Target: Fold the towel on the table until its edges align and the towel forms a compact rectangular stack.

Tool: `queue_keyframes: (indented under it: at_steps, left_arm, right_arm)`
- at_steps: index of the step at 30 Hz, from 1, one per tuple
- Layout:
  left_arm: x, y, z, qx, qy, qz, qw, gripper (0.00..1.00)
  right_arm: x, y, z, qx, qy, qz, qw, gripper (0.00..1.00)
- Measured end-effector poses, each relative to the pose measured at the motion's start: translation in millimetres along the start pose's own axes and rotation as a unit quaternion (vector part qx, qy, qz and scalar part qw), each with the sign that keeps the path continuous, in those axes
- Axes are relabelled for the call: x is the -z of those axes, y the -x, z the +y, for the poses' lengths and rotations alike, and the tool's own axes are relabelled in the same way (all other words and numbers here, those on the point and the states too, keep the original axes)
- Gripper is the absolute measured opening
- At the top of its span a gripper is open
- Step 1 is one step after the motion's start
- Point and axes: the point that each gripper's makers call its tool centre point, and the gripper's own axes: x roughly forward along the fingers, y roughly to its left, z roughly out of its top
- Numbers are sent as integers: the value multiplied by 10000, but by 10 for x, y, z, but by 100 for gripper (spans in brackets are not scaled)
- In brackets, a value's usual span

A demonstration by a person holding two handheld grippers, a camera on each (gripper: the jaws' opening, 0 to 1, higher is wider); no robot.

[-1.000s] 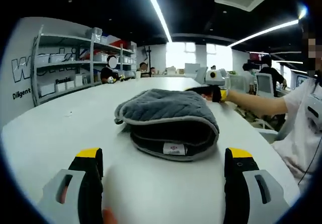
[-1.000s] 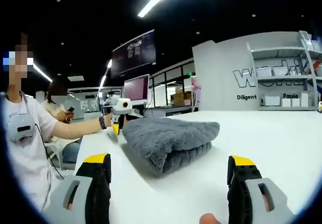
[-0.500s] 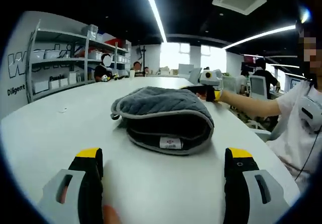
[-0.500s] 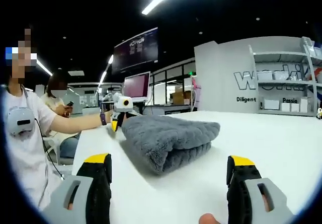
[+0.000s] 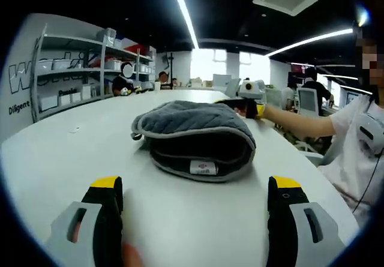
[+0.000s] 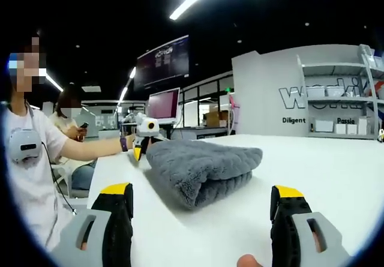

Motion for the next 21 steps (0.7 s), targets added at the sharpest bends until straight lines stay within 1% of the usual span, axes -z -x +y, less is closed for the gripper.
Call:
queue_keyframes:
  at_steps: [5,15,21]
  left_arm:
    - [19,-3,12,-22,-2,56,10000,99]
    - [22,4,34,-28,-7,68,10000,99]
    - [37,-14,-3,-44,-7,90,9999,99]
  right_arm:
    - [-4,3,4,-32,-23,-10,10000,97]
    - [-8,8,-25,50,-62,-13,10000,96]
    - [-7,5,-22,70,-56,-15,10000,95]
